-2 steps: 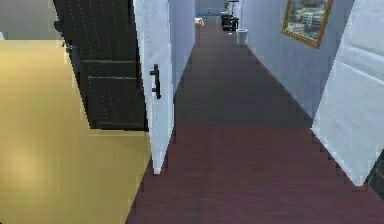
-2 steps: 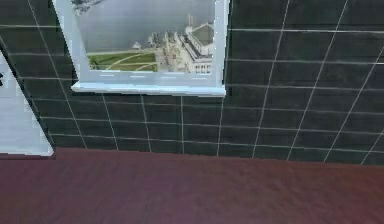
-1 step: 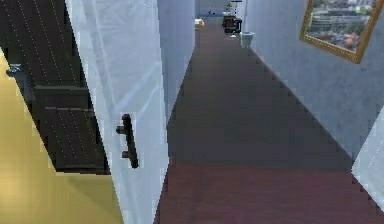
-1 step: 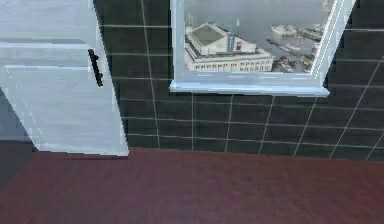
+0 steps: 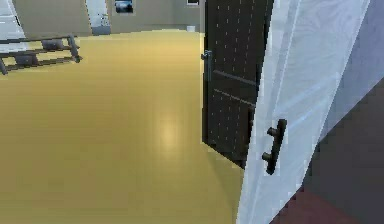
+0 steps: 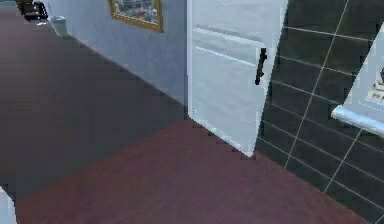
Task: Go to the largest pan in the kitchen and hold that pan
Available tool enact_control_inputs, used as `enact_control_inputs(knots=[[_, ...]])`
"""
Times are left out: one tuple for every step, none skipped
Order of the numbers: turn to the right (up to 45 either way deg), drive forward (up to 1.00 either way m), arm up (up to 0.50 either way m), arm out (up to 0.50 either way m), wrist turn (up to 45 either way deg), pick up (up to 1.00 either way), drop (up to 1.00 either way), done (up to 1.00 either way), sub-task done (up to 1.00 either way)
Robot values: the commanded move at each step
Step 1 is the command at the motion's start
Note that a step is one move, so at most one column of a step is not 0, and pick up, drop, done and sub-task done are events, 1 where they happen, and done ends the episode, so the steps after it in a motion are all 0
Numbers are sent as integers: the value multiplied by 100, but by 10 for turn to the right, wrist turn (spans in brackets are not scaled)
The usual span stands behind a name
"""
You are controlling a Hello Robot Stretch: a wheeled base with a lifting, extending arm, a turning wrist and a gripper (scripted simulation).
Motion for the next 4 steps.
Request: enact_control_inputs(knots=[[-210,0,0,0,0,0,0,0,0],[0,100,0,0,0,0,0,0,0],[0,100,0,0,0,0,0,0,0],[0,100,0,0,0,0,0,0,0]])
